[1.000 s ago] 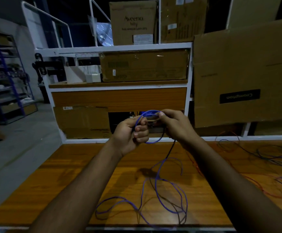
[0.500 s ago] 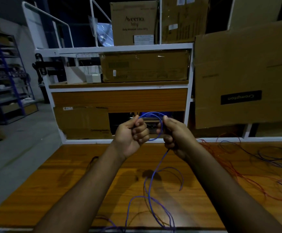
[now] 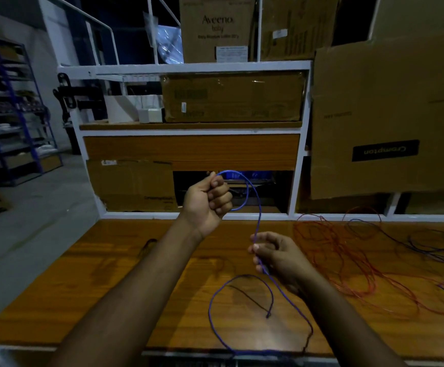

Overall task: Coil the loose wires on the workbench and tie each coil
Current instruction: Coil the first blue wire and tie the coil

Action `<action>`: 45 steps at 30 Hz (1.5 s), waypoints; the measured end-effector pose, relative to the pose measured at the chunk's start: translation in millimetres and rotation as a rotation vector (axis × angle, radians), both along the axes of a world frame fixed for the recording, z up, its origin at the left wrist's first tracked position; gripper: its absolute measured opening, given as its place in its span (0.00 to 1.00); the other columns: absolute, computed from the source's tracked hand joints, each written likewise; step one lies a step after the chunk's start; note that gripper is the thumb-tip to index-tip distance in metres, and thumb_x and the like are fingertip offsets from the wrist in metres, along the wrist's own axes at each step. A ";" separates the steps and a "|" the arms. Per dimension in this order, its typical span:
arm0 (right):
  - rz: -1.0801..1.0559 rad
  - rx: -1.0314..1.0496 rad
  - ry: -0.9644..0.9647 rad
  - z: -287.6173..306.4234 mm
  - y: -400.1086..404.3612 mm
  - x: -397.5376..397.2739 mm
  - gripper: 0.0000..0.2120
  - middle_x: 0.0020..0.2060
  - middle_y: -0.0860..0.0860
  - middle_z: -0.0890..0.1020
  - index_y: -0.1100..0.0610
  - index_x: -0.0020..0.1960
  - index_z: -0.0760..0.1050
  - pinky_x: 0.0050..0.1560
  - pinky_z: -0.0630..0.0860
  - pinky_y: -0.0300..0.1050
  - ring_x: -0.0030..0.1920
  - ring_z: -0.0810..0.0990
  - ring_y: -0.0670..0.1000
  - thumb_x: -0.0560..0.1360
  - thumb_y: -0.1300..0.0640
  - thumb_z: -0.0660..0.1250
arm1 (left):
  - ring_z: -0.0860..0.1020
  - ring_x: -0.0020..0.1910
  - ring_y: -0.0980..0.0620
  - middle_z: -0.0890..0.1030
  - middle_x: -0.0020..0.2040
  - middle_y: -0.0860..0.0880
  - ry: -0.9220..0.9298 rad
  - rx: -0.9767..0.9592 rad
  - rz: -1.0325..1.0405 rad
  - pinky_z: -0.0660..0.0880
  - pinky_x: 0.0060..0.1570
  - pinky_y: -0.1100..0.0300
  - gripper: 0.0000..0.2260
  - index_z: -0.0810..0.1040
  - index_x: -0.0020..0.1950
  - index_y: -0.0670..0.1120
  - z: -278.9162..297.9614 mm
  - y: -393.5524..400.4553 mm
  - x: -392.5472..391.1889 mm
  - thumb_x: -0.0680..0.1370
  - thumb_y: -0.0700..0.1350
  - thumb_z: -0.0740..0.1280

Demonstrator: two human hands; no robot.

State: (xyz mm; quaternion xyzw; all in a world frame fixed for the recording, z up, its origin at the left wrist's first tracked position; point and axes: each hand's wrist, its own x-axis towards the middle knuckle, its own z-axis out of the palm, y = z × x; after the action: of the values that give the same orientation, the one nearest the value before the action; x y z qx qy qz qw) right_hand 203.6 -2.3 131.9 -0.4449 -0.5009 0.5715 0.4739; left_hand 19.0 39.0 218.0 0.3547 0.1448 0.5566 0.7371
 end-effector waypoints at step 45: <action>0.413 0.118 0.121 60.4 30.2 45.2 0.17 0.43 0.52 0.80 0.61 0.61 0.75 0.26 0.67 0.34 0.26 0.66 0.42 0.79 0.49 0.67 | 0.50 0.26 0.55 0.57 0.26 0.54 0.021 -0.018 -0.115 0.50 0.25 0.62 0.18 0.67 0.33 0.48 8.4 -16.6 -9.5 0.82 0.50 0.54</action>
State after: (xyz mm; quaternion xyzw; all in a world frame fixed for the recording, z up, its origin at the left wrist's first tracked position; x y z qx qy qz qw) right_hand 248.8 27.9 192.3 -0.2693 -0.5848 0.6515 0.4013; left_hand 9.5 22.4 226.4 0.3619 0.1369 0.5084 0.7693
